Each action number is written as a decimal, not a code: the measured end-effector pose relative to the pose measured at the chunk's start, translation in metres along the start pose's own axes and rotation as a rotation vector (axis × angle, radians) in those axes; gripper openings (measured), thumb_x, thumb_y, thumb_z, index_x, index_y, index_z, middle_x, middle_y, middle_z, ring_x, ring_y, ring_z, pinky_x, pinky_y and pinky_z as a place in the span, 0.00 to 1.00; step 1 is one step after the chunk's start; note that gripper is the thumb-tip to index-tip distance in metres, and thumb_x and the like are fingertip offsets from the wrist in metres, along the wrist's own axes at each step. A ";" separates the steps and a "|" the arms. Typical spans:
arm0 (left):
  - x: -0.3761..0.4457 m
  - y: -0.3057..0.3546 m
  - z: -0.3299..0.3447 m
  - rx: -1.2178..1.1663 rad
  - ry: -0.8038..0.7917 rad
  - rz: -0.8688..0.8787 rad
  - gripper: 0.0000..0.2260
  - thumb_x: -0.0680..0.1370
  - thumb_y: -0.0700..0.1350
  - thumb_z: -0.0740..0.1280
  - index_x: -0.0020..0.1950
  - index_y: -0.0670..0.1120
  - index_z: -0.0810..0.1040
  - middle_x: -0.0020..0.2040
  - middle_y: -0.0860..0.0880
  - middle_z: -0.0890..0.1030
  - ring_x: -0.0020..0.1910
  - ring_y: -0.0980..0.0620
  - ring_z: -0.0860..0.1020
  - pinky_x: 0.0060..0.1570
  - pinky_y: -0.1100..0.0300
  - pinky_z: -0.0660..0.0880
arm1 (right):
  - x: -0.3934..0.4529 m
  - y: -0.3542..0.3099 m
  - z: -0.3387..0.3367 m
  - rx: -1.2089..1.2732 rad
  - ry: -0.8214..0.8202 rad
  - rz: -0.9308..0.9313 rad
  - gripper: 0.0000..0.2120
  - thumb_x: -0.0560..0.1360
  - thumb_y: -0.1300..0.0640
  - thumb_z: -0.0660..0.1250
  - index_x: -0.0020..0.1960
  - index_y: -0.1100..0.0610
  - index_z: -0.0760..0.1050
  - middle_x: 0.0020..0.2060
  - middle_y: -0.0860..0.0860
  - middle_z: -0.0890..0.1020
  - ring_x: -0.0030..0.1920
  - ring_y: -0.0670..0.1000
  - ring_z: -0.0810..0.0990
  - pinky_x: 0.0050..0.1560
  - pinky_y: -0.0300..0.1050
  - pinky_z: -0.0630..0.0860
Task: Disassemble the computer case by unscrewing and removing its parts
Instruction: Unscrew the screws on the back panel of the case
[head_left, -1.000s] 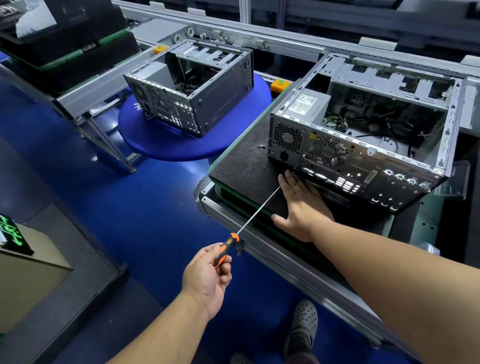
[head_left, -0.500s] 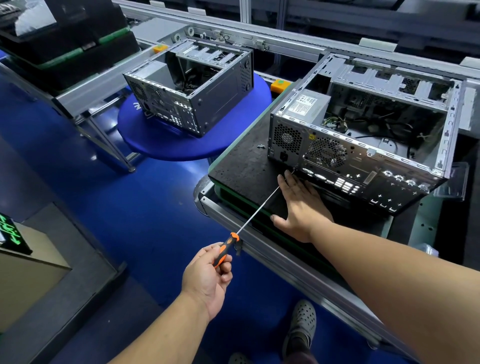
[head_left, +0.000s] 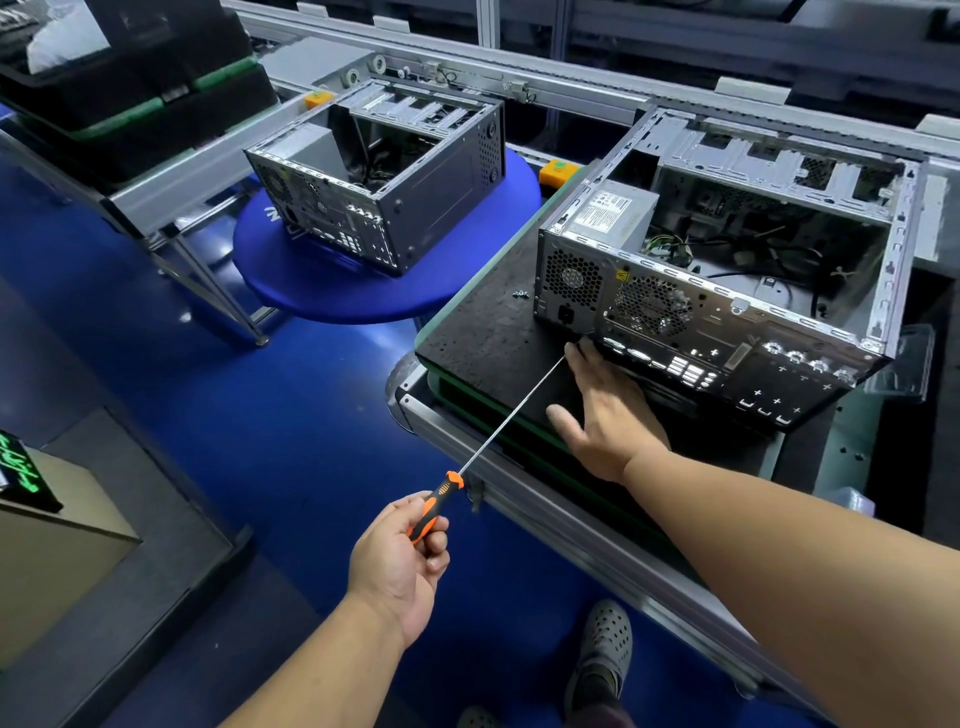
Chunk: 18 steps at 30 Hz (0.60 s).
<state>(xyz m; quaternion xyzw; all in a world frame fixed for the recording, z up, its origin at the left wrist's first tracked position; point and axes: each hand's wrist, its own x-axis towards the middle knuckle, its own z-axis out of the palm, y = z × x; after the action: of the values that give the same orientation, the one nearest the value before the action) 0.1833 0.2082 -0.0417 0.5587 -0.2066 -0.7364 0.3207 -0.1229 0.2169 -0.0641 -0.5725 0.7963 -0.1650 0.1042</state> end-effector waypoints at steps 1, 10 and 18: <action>0.000 0.001 -0.003 0.015 0.002 0.005 0.10 0.84 0.42 0.64 0.60 0.40 0.83 0.40 0.42 0.81 0.31 0.51 0.76 0.29 0.59 0.69 | 0.000 0.001 -0.001 0.048 0.048 0.035 0.38 0.79 0.33 0.53 0.84 0.46 0.46 0.83 0.50 0.52 0.82 0.52 0.52 0.80 0.53 0.53; 0.006 0.006 -0.020 0.131 0.030 0.068 0.10 0.80 0.41 0.66 0.55 0.38 0.84 0.38 0.41 0.81 0.29 0.51 0.74 0.26 0.59 0.68 | 0.004 -0.001 -0.002 0.143 0.278 0.292 0.28 0.80 0.53 0.62 0.78 0.51 0.61 0.70 0.57 0.69 0.71 0.58 0.65 0.76 0.53 0.62; 0.002 0.010 -0.028 0.150 0.035 0.077 0.10 0.80 0.41 0.65 0.56 0.38 0.84 0.38 0.41 0.80 0.29 0.51 0.74 0.25 0.59 0.67 | 0.005 -0.002 -0.003 0.177 0.327 0.259 0.11 0.80 0.57 0.64 0.61 0.55 0.79 0.56 0.56 0.80 0.59 0.59 0.75 0.61 0.48 0.71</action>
<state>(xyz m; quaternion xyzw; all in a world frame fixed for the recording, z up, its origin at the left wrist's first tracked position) 0.2121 0.2010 -0.0445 0.5856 -0.2769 -0.6960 0.3098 -0.1239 0.2120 -0.0610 -0.4199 0.8519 -0.3100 0.0437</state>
